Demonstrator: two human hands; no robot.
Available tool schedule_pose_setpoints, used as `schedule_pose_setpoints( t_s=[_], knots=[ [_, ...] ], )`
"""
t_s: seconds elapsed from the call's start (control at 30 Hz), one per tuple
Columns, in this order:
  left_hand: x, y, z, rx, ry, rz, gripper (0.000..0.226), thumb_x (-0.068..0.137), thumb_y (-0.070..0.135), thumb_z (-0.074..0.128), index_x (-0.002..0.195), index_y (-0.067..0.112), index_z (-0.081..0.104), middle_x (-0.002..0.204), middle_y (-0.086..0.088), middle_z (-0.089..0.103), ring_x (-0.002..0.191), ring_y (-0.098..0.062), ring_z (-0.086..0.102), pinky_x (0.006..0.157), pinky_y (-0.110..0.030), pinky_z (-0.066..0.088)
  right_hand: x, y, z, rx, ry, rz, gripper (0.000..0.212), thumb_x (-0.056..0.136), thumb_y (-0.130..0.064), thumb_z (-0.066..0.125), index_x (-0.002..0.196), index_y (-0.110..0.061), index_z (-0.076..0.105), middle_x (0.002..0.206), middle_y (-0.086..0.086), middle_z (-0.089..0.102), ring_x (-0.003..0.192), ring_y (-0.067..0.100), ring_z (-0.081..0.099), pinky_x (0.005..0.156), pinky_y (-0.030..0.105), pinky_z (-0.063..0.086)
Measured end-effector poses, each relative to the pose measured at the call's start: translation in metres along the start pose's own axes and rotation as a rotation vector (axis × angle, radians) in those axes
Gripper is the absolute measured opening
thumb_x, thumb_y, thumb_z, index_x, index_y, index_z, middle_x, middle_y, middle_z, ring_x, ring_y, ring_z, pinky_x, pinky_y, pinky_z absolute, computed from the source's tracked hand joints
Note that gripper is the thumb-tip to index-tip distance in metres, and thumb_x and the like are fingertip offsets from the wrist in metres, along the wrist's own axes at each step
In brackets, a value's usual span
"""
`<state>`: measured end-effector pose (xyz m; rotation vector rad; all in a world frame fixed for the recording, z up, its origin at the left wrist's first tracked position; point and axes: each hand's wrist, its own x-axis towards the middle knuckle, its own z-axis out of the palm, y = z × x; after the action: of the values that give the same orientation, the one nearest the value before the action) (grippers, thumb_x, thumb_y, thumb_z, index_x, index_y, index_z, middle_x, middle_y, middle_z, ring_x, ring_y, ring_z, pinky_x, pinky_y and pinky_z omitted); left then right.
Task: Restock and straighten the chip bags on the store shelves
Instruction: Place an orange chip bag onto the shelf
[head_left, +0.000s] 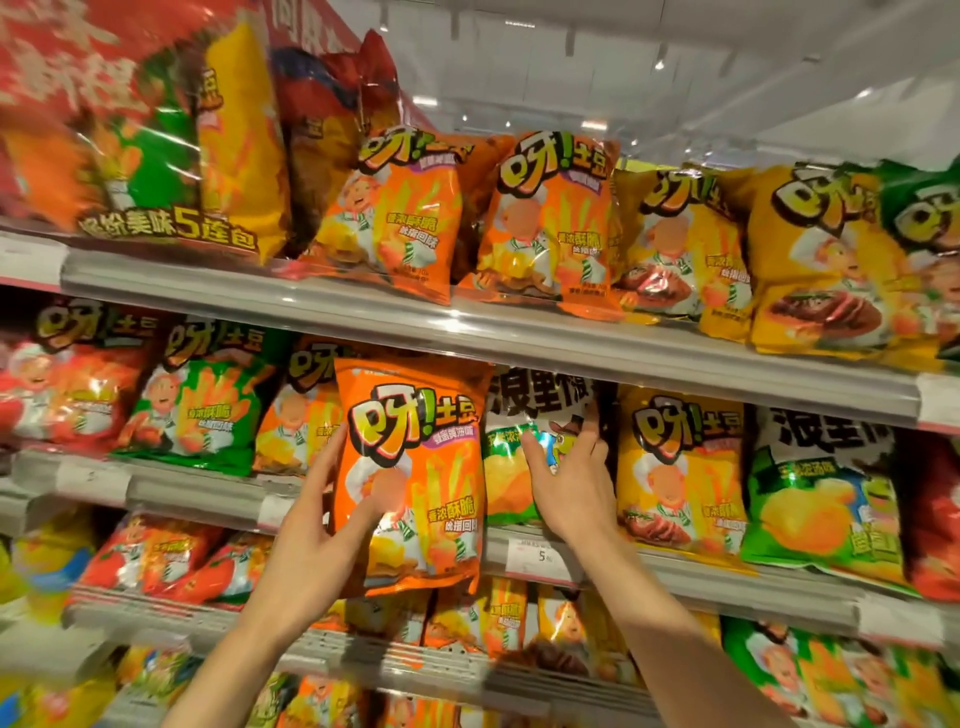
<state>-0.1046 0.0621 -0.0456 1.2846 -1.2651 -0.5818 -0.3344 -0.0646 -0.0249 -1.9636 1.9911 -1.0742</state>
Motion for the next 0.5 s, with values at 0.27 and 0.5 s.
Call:
schedule_pose_setpoints(
  t_s=[0.27,0.5],
  knots=[
    [0.000,-0.006,-0.010,0.008,0.023,0.023,0.075,0.087,0.061,0.065,0.147,0.063,0.020,0.150,0.038,0.029,0.136,0.004,0.033,0.110,-0.036,0.035,0.008,-0.013,-0.012,-0.060,0.100,-0.053,0.078,0.097,-0.063,0.040,0.147,-0.003,0.031,0.141,0.025,0.045,0.117,0.041,0.058,0.084,0.043,0.053],
    [0.004,-0.006,-0.012,0.019,0.037,0.050,0.075,0.089,0.047,0.064,0.150,0.057,0.021,0.150,0.040,0.025,0.137,0.006,0.027,0.107,-0.031,0.030,0.012,-0.022,-0.033,-0.100,0.113,-0.076,0.072,0.099,-0.061,0.041,0.139,-0.001,0.042,0.133,0.024,0.052,0.114,0.040,0.059,0.086,0.041,0.050]
  ],
)
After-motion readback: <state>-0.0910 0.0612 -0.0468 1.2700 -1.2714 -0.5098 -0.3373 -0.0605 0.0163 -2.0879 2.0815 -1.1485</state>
